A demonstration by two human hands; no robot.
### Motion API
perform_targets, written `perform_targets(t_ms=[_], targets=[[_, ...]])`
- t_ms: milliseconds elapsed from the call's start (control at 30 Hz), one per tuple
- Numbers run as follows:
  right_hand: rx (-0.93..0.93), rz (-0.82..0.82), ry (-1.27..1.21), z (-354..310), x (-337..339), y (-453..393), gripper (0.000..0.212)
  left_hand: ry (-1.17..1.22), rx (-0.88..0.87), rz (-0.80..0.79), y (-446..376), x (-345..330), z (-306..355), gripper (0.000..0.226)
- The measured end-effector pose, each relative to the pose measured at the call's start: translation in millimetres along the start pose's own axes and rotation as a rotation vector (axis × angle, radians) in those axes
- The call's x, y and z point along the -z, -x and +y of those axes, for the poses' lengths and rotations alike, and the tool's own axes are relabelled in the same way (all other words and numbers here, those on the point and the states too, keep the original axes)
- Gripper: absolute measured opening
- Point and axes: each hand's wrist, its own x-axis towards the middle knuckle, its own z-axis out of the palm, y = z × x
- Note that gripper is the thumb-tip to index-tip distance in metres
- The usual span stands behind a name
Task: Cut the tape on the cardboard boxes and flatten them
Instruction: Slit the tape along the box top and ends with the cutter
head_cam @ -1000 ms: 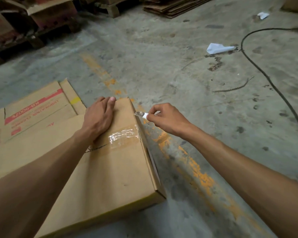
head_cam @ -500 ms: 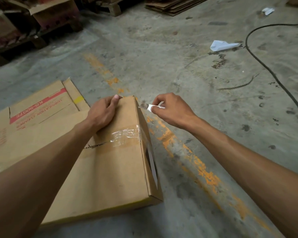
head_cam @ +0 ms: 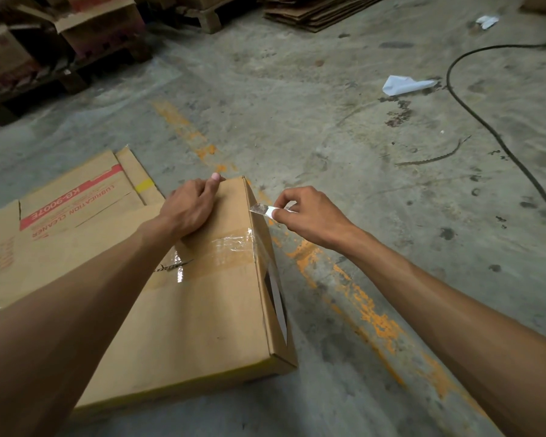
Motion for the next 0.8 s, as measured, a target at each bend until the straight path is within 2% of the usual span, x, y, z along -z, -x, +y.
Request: perform_targets(t_ms=[133, 267, 333, 433, 567, 700, 800], targets=[[0.019, -0.007, 0.072, -6, 2, -1, 0.014, -0.038, -0.019, 0.011, 0, -3, -1, 0.098], [0.021, -0.006, 0.117, -13, 7, -5, 0.010, -0.113, -0.080, 0.067, 4, -7, -2, 0.062], [0.013, -0.045, 0.095, -15, 10, -5, 0.012, -0.132, -0.097, 0.082, 8, -8, 1, 0.053], [0.011, -0.127, 0.063, -18, 15, -4, 0.016, -0.168, -0.106, 0.095, 12, -8, 5, 0.053], [0.007, -0.082, 0.145, -25, 12, -6, 0.017, -0.189, -0.092, 0.081, 11, -8, 4, 0.056], [-0.028, -0.180, 0.031, -25, 16, -2, 0.014, -0.190, -0.076, 0.077, 11, -7, 5, 0.054], [-0.074, -0.193, -0.014, -23, 15, -1, 0.012, -0.169, -0.037, 0.062, 9, -7, 7, 0.054]])
